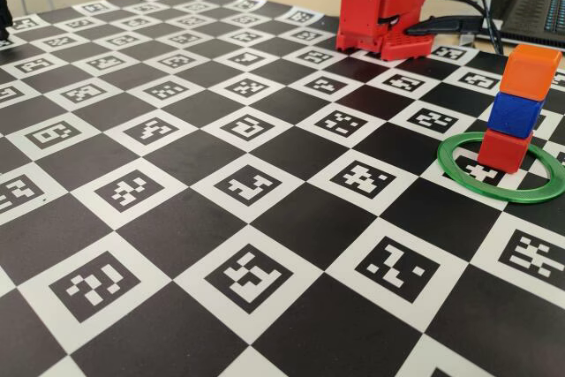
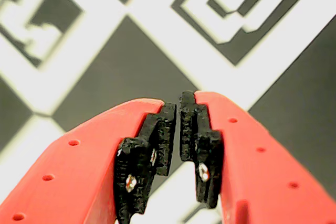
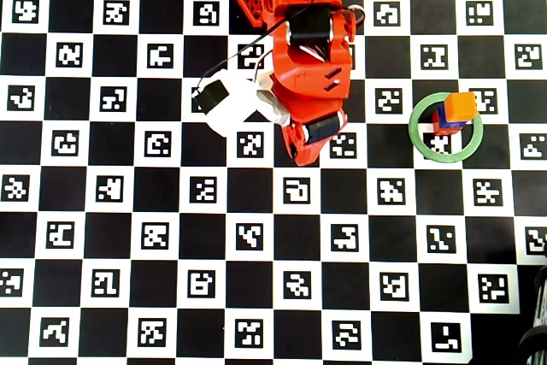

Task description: Grab the red cube then put it in the green circle then put the blue cube on top and finally the orange cube on top

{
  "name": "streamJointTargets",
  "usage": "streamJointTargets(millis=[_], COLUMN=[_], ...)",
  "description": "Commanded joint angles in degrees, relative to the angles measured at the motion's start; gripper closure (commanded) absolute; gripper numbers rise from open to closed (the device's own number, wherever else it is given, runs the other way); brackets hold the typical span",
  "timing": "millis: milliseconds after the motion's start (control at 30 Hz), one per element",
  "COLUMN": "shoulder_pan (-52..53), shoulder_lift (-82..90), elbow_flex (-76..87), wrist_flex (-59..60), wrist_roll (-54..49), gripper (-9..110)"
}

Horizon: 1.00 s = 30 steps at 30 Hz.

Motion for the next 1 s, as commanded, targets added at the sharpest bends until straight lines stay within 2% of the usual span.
streamJointTargets(millis=[0, 267, 400, 967], shoulder_pan=[0.44, 2.55, 3.96, 2.46], shoulder_lift=[7.82, 22.94, 31.82, 50.27], elbow_flex=[4.75, 22.94, 31.99, 46.93], wrist_flex=[-2.81, -6.59, -4.66, 11.25], wrist_roll=[-8.79, -23.99, -30.23, -34.63], gripper=[108, 108, 108, 108])
